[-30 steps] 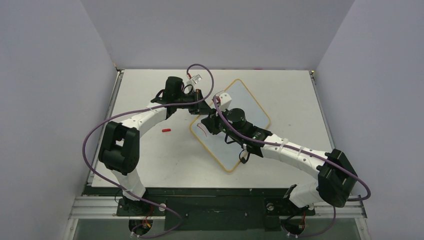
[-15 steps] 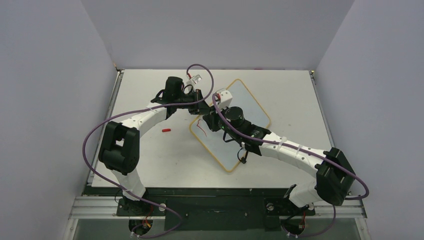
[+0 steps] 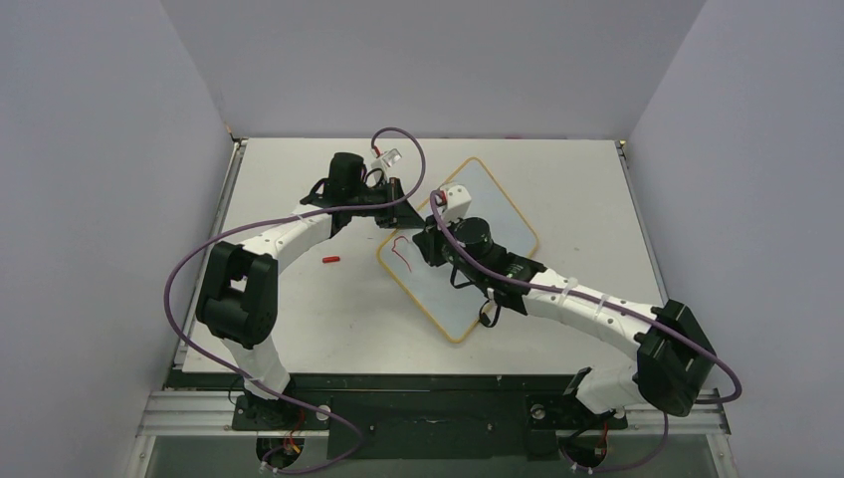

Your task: Write a sentence on the whiteboard

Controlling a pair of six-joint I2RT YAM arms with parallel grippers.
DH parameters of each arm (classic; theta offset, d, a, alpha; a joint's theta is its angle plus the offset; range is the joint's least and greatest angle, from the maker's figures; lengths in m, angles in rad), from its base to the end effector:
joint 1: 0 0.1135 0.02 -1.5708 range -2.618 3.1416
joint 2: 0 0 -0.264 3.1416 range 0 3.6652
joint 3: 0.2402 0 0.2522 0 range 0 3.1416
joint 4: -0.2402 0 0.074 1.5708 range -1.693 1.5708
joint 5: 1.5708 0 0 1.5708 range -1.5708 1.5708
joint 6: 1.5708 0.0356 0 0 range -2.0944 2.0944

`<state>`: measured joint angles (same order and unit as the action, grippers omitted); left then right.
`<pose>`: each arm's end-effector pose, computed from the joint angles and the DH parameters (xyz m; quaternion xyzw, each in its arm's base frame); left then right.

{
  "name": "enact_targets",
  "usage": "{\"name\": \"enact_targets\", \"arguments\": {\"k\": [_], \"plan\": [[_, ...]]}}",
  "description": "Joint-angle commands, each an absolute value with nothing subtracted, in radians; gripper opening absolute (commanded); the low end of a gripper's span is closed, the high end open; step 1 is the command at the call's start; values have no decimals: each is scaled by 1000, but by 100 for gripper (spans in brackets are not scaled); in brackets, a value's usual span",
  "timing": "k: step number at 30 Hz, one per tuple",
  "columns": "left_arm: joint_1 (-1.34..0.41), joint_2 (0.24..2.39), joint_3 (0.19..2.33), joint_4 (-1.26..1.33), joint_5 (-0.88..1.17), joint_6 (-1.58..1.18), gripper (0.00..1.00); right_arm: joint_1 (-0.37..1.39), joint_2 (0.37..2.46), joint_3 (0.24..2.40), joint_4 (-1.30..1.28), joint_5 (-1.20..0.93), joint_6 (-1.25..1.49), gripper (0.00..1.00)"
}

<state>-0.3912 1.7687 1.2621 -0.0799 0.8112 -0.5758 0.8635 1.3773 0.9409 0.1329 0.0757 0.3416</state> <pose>0.3574 -0.1753 0.2514 0.1110 0.8235 -0.5097 0.2228 0.2107 0.2423 0.2907 -0.1861 0.7838 0.3102 0.5048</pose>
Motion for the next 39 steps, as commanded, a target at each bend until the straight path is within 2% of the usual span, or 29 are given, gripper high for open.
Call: {"name": "enact_targets", "arguments": {"k": [1,24,39], "plan": [[-411,1718,1282,-23,843,-560,0,862,1346,900,82,66,359,0],[-411,1715,1278,-22,842,-559,0,892,1362,897,139,-95,395,0],[-412,1712,1278,-23,843,-559,0,887,1359,896,91,28,396,0]]}}
